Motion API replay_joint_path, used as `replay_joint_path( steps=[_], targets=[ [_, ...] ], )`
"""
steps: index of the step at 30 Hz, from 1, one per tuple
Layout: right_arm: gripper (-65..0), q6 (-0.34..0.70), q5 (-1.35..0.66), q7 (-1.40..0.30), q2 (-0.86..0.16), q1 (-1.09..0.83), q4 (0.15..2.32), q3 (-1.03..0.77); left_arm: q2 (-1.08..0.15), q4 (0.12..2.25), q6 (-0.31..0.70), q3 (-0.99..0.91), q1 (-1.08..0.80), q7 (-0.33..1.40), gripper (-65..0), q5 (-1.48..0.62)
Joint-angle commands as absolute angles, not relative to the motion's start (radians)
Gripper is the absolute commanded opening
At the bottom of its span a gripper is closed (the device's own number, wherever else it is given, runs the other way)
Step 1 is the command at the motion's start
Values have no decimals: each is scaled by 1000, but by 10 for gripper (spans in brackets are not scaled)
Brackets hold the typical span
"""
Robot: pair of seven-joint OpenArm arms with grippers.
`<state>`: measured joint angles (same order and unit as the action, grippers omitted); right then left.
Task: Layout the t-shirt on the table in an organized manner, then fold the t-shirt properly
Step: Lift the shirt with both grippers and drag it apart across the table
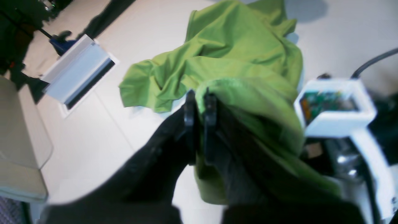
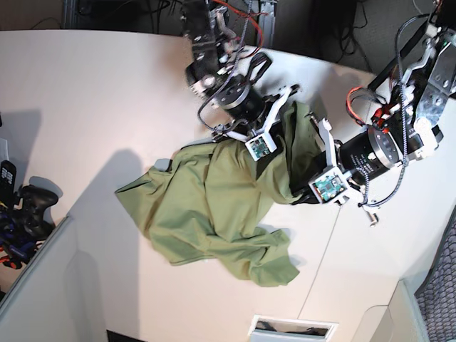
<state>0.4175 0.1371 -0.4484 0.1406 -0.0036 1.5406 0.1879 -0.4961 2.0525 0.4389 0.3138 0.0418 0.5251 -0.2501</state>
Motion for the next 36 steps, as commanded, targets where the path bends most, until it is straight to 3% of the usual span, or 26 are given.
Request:
replay_joint_path(
  steps=[1, 7, 17, 23, 28, 36],
  targets=[
    [-650, 416, 123, -434, 149, 7, 1597, 189, -512, 2065, 437, 306, 67, 506, -650, -248],
    [-650, 416, 124, -469, 134, -27, 1741, 189, -553, 2054, 430, 306, 83, 506, -650, -245],
    [-650, 416, 125, -525, 28, -31, 1773, 171, -566, 1874, 430, 215, 83, 491, -650, -243],
    [-650, 415, 122, -527, -32, -31, 1773, 52, -566, 1831, 430, 125, 83, 491, -650, -244],
    [-650, 416, 17, -527, -50, -31, 1773, -54, -566, 1831, 441, 123, 83, 491, -650, -272],
    [-650, 415, 18, -513, -117, -28, 1773, -144, -566, 1831, 442, 123, 83, 519, -650, -273]
  ],
)
